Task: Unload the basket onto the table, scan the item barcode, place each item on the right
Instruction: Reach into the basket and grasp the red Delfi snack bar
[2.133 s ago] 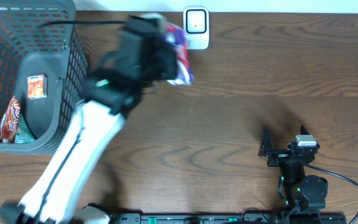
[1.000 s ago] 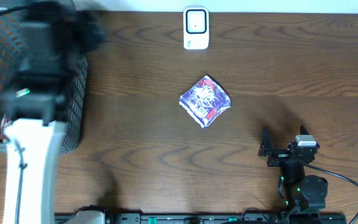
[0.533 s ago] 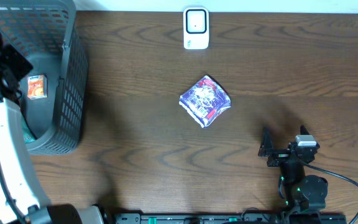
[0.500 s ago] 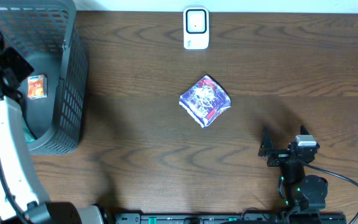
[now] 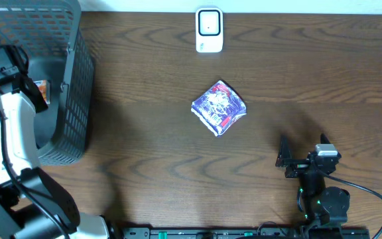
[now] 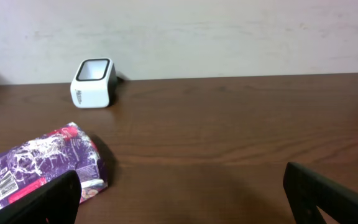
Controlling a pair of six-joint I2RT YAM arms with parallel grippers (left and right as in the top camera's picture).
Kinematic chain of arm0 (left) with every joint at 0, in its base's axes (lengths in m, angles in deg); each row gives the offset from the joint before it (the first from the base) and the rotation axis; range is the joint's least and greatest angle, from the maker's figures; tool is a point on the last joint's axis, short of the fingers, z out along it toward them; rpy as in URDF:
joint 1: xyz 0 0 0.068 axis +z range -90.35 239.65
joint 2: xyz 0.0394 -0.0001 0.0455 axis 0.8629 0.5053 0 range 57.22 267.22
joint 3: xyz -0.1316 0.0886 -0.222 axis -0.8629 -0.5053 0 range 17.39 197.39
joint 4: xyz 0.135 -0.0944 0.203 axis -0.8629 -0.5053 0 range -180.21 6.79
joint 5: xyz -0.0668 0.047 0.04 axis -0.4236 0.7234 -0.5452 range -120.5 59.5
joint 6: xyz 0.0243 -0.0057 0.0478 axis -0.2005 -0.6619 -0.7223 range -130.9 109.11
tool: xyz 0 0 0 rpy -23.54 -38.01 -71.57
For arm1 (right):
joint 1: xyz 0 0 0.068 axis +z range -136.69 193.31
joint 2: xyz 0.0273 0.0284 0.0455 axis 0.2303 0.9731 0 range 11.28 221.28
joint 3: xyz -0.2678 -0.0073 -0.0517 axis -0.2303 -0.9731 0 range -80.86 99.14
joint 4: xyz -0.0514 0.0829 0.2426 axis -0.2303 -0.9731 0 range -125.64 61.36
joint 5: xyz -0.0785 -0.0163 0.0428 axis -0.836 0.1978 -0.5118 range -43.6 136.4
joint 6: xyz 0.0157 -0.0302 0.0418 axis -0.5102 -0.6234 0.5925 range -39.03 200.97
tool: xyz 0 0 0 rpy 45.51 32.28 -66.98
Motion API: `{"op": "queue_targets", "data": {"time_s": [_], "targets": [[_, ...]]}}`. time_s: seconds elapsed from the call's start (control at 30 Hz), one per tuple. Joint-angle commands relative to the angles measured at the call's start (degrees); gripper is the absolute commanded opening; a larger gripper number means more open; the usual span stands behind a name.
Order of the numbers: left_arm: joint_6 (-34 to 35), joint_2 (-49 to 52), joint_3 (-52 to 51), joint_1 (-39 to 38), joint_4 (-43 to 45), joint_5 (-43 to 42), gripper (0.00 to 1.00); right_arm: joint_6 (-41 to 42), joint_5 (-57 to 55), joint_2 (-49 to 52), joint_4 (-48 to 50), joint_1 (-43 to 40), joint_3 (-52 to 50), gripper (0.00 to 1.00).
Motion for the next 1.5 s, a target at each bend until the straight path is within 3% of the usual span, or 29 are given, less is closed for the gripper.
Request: {"op": "queue_targets", "data": {"time_s": [0.0,0.17,0.27,0.37,0.8,0.87,1.13,1.47], "targets": [[-5.09,2.97,-0.81,1.68,0.61,1.42,0.74,0.79,0.11,-0.28,-0.07,0.22,-0.22,0.99],[-5.05,7.26,-0.81,4.83,1.09,1.40,0.73,0.79,0.11,-0.28,-0.07,0.22,-0.20,0.99],[-7.15,9.33,-0.81,6.16,1.40,-0.81,0.66,0.79,0.11,-0.28,-0.07,0.22,-0.20,0.99],[-9.09,11.34,-0.85,6.43,2.12,-5.09,0.67,0.79,0.11,-0.28,-0.07,0.22,-0.20,0.99],[-9.11,15.63,-0.85,9.75,9.60,-4.70,0.66,0.79,0.11,-0.28,-0.07,0.22,-0.22,0.99],[-9.09,15.63,-0.85,10.49,9.92,-4.61,0.61,0.79,0.11,-0.28,-0.07,0.22,-0.20,0.99],[-8.39,15.63,-0.85,11.93,9.57,-4.63,0.08,0.79,0.11,-0.28,-0.07,0.22,-0.20,0.99],[-3.39,8.92,-0.35,8.55,9.53,-8.83,0.08,0.79,0.11,-0.28,-0.07,0.22,-0.20,0.99]]}}
